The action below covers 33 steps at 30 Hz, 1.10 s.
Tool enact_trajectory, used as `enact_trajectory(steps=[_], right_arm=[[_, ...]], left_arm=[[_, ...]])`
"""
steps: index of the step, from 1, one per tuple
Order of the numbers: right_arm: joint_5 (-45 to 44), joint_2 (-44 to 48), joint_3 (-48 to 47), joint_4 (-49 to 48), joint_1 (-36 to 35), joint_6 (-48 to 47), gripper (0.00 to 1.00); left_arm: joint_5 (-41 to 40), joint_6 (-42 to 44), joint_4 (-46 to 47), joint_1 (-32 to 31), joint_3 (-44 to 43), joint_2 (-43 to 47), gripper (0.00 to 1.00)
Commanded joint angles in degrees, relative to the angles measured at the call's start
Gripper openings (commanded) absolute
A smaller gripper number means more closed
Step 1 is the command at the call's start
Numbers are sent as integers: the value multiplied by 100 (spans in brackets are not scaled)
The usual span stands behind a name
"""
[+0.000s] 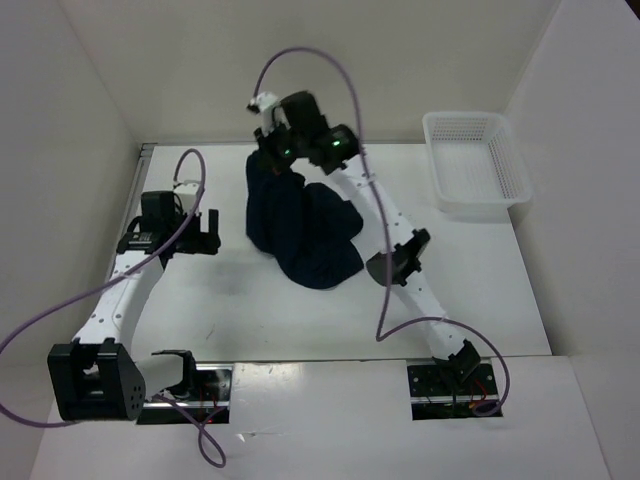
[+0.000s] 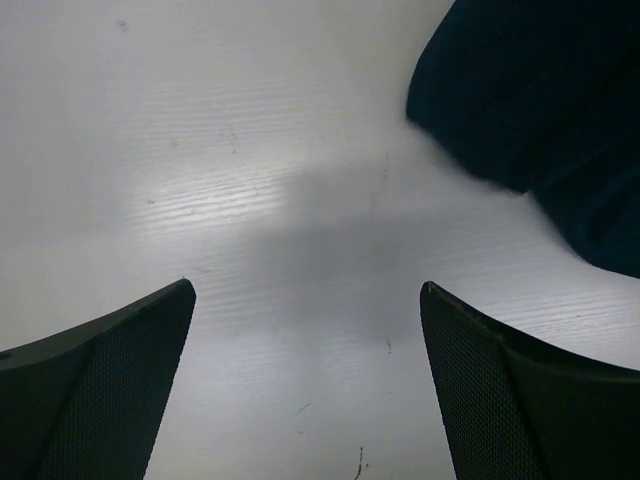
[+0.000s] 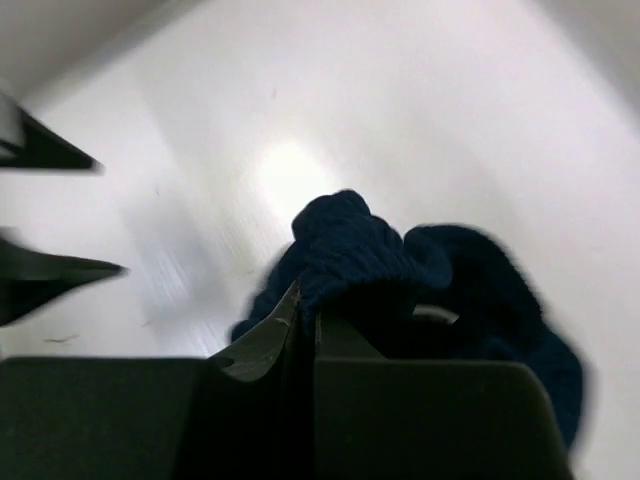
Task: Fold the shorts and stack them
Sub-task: Flatten the shorts out
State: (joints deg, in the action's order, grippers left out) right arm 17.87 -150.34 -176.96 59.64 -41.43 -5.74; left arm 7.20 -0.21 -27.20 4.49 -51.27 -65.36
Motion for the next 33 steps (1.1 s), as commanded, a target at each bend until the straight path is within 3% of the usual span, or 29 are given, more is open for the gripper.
enact_trajectory(steps=[1, 5, 11, 14, 17, 18, 21, 23, 28, 33], right_arm=[[138, 1497, -286, 520, 197, 187, 0], [-248, 2120, -286, 1083, 267, 73, 0], [-1295, 3587, -77, 1410, 118, -198, 0], [-1164, 4414, 1634, 1410, 118, -400, 0], [-515, 5749, 4250, 1122, 118, -463, 0], [-512, 6414, 5668, 824, 118, -533, 0], [-433, 7218, 7747, 191, 450, -787, 0], [-494, 7756, 8246, -547, 818, -841, 0], [-512, 7977, 9117, -1278, 1952, -1079, 0], [-460, 8336, 10417, -2104, 2867, -1246, 0]], left_arm=[[-78, 21, 575, -509, -129, -239, 100], [-342, 21, 944, -1099, -383, -748, 100], [-17, 21, 1059, -1670, -1156, -1285, 100], [-70, 21, 1112, -2092, -1219, -1408, 100], [-201, 21, 1050, -2400, -1272, -1531, 100], [-202, 21, 1050, -2461, -1272, -1532, 100], [-290, 21, 1269, -2734, -1210, -1891, 100], [-438, 21, 1428, -3022, -1210, -2233, 100], [-738, 21, 1892, -3770, -1386, -3033, 100], [-817, 21, 2281, -3938, -2070, -3781, 100]])
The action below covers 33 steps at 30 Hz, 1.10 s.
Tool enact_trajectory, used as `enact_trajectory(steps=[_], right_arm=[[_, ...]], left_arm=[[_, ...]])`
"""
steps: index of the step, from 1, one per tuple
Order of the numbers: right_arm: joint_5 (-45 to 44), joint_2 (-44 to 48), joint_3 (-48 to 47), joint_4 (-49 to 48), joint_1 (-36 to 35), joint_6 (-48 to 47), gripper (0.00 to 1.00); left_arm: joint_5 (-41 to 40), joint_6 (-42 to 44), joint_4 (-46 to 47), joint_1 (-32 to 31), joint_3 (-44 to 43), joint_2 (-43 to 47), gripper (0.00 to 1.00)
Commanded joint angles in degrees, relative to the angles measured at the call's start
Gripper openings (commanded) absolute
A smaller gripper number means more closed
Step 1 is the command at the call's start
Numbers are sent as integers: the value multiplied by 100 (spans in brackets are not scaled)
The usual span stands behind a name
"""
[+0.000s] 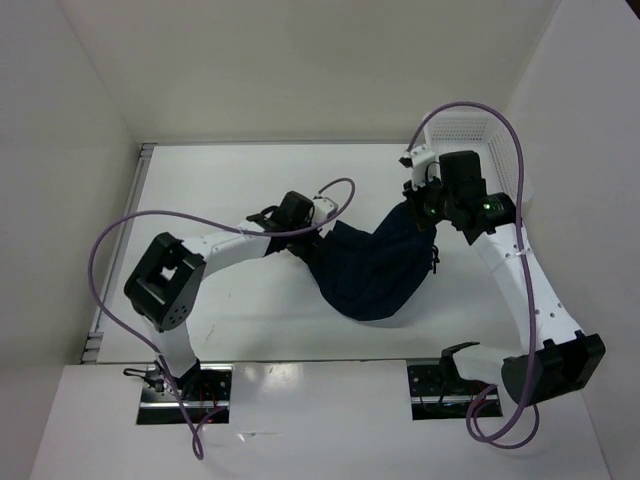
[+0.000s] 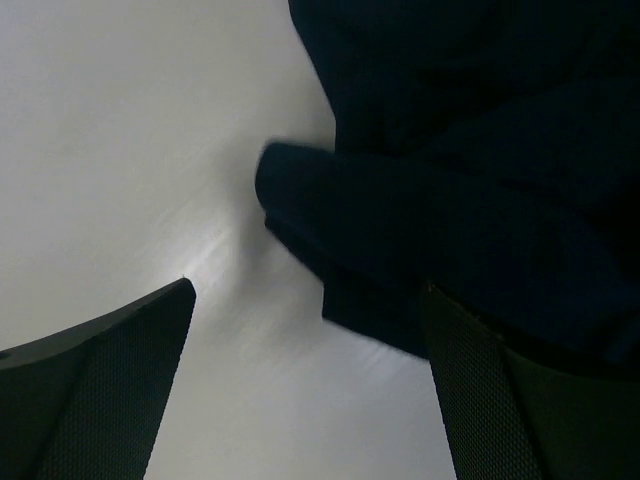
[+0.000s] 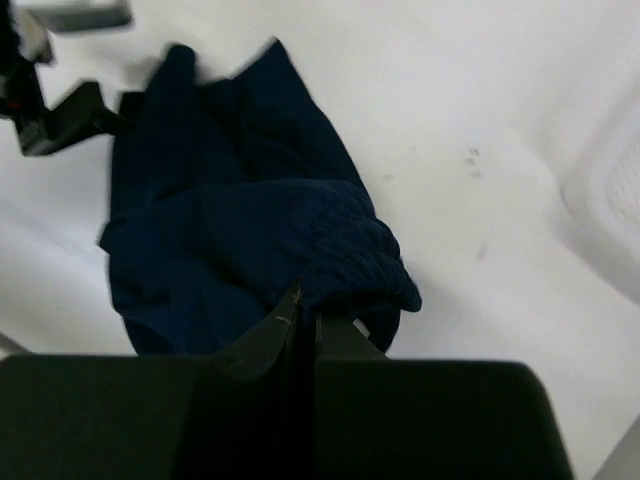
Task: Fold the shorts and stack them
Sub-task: Flatten the shorts out
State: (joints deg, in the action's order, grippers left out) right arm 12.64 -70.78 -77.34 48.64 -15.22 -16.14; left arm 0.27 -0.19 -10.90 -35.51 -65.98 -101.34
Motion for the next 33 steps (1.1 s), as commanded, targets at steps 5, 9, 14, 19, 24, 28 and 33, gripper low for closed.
enact_trajectory(steps=[5, 9, 14, 19, 24, 28, 33], right_arm=[[132, 434, 1132, -1664, 555, 31, 0], [195, 548, 1318, -1875, 626, 32, 0], [142, 662, 1459, -1929, 626, 85, 0], [89, 715, 1511, -1981, 687, 207, 0], [151, 715, 1634, -2280, 687, 532, 0], [29, 768, 1748, -2421, 687, 673, 0], [-95, 821, 1521, -2851, 801, 893, 0]], left_arm=[[561, 19, 53, 61, -1330, -650, 100], [798, 19, -61, 61, -1392, -957, 100], [1395, 19, -684, 61, -1944, -1528, 86], [1292, 19, -862, 61, -1594, -1476, 81], [1325, 19, -1062, 237, -1436, -1424, 53], [1765, 19, -1178, 237, -1295, -1292, 0], [1328, 19, -1309, 237, -1234, -557, 0]])
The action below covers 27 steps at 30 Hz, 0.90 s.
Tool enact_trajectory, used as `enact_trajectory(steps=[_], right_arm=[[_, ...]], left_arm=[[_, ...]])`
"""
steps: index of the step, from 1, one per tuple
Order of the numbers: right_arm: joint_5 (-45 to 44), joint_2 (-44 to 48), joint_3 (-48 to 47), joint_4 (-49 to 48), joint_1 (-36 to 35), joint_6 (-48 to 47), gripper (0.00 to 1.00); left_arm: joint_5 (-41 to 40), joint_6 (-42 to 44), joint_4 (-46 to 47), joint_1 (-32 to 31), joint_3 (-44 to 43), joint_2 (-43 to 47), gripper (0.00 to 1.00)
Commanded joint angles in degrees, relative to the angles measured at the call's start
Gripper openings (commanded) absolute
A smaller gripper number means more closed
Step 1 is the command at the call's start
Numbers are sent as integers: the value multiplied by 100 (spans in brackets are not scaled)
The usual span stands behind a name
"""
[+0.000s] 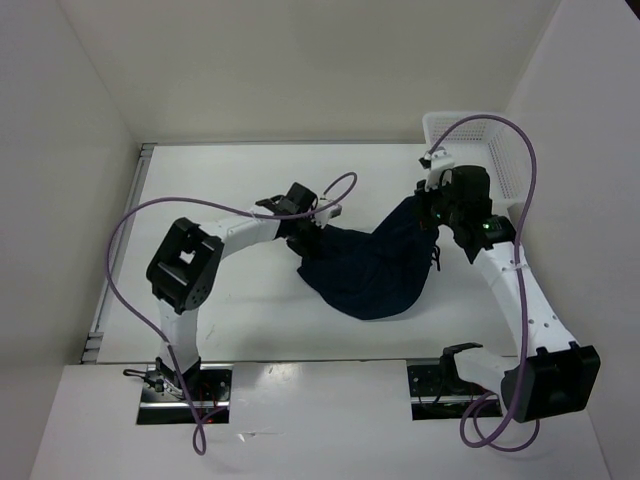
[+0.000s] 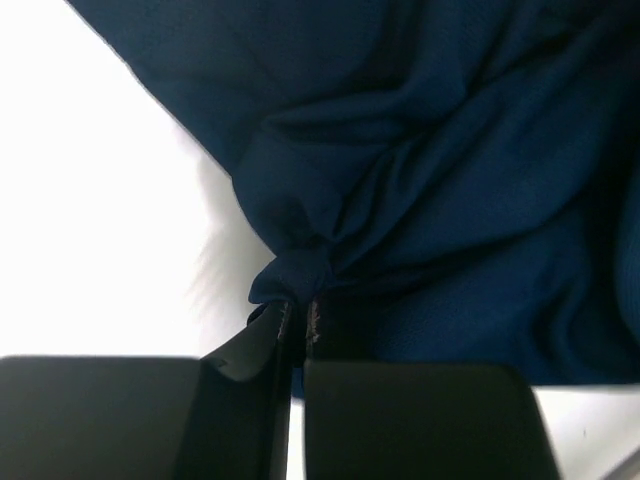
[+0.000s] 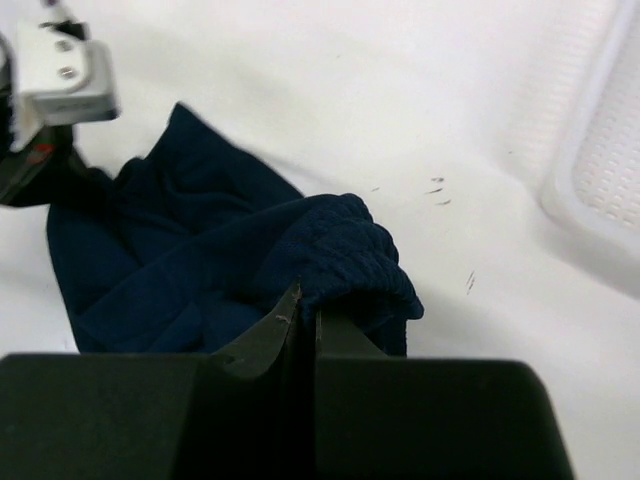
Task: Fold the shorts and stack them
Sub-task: Flatten the shorts out
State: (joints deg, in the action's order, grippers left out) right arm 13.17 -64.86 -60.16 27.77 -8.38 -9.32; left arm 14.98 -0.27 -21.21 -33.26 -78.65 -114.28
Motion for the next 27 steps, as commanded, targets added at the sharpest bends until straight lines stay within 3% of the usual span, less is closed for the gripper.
enact_trajectory(steps=[1, 8, 13, 18, 23, 27], right_arm=[[-148, 228, -441, -816, 118, 211, 0], [-236, 35, -2147, -1063, 118, 203, 0], [185, 175, -3062, -949, 118, 457, 0], [888, 403, -3642, -782, 170, 703, 0], [1398, 728, -3749, -720, 232, 932, 0], [2407, 1001, -3590, -668, 285, 1082, 0]], left_arm=[[-545, 27, -330, 169, -18, 940, 0], [-1251, 27, -1165, 1653, -888, 3004, 0], [-1840, 27, -1114, 1805, -1108, 4307, 0], [-1788, 27, -1253, 2402, -1214, 5336, 0], [-1412, 27, -1561, 2403, -1214, 6074, 0], [-876, 27, -1973, 2403, -1065, 6583, 0]])
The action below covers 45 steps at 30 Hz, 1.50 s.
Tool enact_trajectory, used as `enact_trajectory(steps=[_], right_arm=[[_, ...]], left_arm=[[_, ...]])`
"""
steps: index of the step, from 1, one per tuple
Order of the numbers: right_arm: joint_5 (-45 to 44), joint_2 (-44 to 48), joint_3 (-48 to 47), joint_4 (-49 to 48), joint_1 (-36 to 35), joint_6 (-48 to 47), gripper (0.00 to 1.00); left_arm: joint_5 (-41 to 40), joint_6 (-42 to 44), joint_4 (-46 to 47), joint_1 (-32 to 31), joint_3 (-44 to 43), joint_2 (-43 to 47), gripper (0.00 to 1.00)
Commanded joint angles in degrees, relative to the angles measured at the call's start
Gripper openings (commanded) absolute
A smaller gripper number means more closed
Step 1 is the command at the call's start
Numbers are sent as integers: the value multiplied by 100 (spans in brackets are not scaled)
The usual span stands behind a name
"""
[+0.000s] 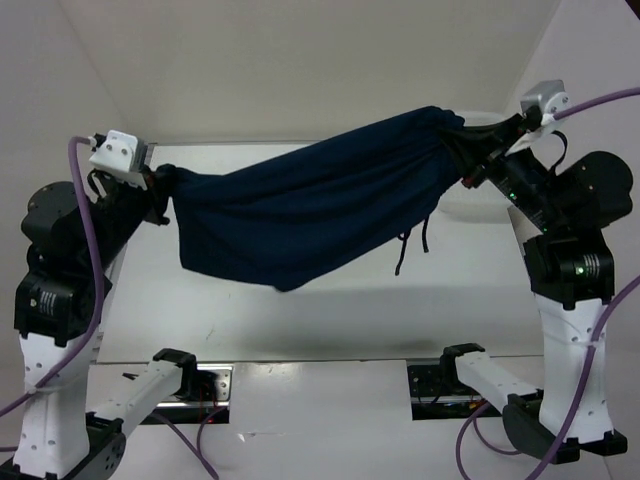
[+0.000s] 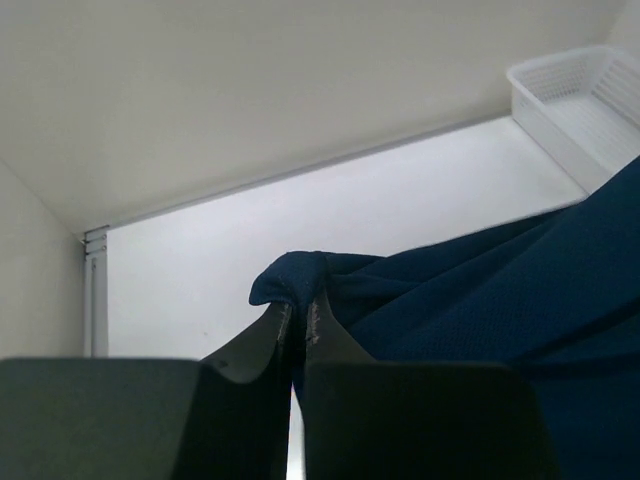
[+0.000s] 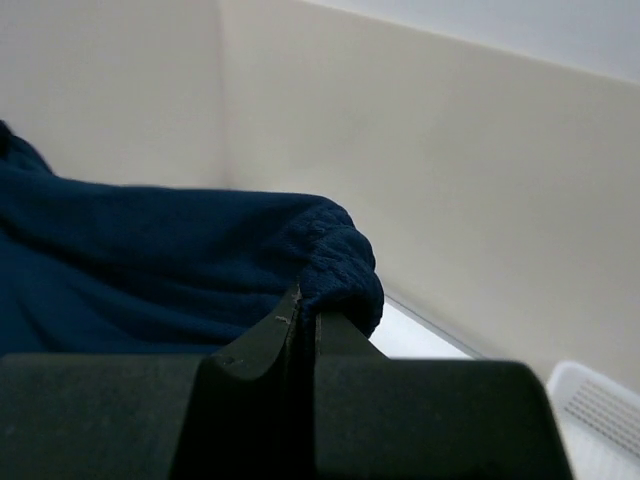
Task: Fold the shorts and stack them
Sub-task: Flatten the shorts out
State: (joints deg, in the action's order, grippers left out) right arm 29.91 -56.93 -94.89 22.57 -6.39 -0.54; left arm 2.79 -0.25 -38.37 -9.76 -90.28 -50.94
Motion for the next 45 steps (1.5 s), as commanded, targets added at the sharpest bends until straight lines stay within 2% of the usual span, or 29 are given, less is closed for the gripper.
enact_trajectory(steps=[1, 7, 12, 17, 19, 23, 27, 31, 35, 38, 41, 42, 45], right_arm=[[831, 295, -65, -147, 86, 255, 0], [1060, 568, 84, -95, 138, 483, 0], [1140, 779, 866, -156, 138, 659, 0], [982, 955, 1954, -156, 138, 722, 0], [982, 955, 2289, -261, 138, 722, 0], [1122, 955, 3386, -429, 138, 810, 0], [929, 955, 4091, -429, 138, 591, 0], [640, 955, 4523, -429, 138, 327, 0], [349, 798, 4655, -323, 138, 10, 0], [226, 744, 4726, -323, 138, -148, 0], [121, 744, 4848, -323, 138, -201, 0], [120, 744, 4849, -323, 138, -271, 0], [-37, 683, 4849, -323, 138, -333, 0]], left_arm=[[458, 25, -259, 53, 246, 338, 0], [1346, 25, -715, 53, 607, 550, 0], [2006, 25, -1014, 53, 1608, 550, 1], [2112, 25, -822, 53, 2479, 427, 20], [2217, 25, -664, 53, 2847, 165, 32], [2323, 25, -531, 53, 2990, -512, 48], [1718, 25, -478, -69, 3112, -1303, 53], [1480, 25, -347, -368, 3174, -1919, 54], [1339, 25, -171, -842, 3333, -2420, 60], [1286, 25, 30, -1448, 3333, -2780, 61], [401, 25, 442, -2107, 3464, -3132, 61], [-350, 25, 618, -2361, 3717, -3185, 61], [-1435, 25, 1313, -2705, 4061, -3265, 60]])
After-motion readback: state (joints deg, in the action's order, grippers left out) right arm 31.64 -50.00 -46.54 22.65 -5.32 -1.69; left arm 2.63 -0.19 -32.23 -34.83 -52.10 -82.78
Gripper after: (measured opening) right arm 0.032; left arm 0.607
